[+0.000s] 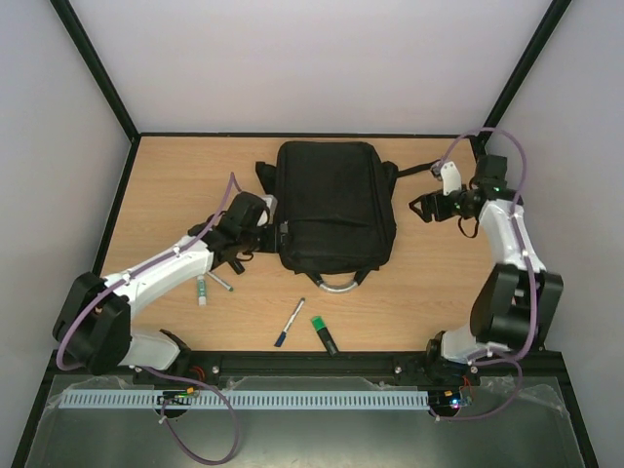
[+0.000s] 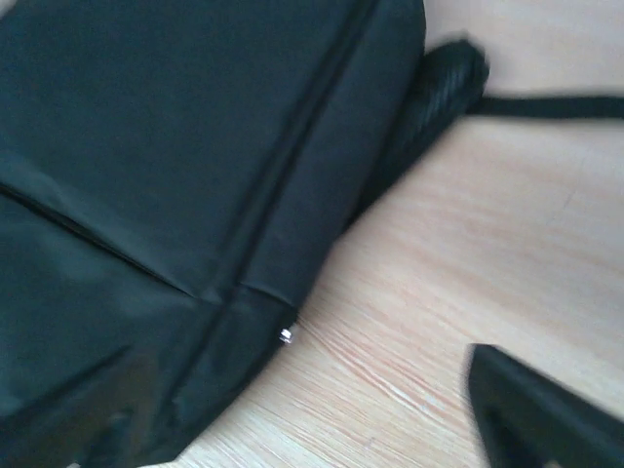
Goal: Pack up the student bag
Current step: Zip the student bag at the center of the board.
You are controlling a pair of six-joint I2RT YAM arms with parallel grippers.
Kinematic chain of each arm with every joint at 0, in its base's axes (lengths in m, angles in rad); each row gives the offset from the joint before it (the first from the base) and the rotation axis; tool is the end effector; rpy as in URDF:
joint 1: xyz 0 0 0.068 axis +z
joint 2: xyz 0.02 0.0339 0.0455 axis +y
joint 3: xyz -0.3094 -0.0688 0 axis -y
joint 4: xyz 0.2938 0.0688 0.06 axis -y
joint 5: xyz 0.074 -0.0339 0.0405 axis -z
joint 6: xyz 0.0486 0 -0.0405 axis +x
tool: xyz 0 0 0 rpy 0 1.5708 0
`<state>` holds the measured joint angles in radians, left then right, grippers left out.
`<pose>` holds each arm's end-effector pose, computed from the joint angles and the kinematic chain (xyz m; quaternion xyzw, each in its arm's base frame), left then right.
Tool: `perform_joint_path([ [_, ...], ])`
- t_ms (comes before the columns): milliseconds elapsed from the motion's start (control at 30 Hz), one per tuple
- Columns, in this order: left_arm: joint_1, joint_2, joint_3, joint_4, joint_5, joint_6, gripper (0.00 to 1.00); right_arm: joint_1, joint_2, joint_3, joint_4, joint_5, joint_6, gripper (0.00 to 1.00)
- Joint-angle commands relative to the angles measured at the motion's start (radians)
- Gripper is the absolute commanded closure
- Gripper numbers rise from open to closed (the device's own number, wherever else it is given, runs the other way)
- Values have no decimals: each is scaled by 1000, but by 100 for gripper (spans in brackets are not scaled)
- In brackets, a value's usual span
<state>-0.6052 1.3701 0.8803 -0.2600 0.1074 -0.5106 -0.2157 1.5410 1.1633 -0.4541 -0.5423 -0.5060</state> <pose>0.2728 -0.1951 0.2481 0.0647 0.9136 -0.2527 0.3120 0.3804 -0.0577 0.2847 -0.2257 0.8750 0.1108 0.4137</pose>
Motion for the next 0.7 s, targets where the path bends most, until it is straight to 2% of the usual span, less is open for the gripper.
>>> perform_joint_path([
  [0, 21, -53, 73, -37, -62, 49, 1, -2, -157, -8, -86, -91, 60, 0],
  [167, 57, -44, 173, -147, -124, 100, 1, -2, -164, -25, -157, 19, 109, 0],
  [333, 58, -87, 162, -129, -183, 158, 1, -2, -202, -59, -273, -57, -16, 1],
  [500, 59, -151, 83, -33, -214, 148, 1, -1, -391, -193, -175, -169, -64, 1],
  [600, 61, -191, 23, 61, -197, 142, 1, 26, -481, -244, -123, -166, -89, 1],
  [667, 61, -211, -14, 117, -177, 144, 1, 53, -513, -259, -62, -113, -48, 0],
])
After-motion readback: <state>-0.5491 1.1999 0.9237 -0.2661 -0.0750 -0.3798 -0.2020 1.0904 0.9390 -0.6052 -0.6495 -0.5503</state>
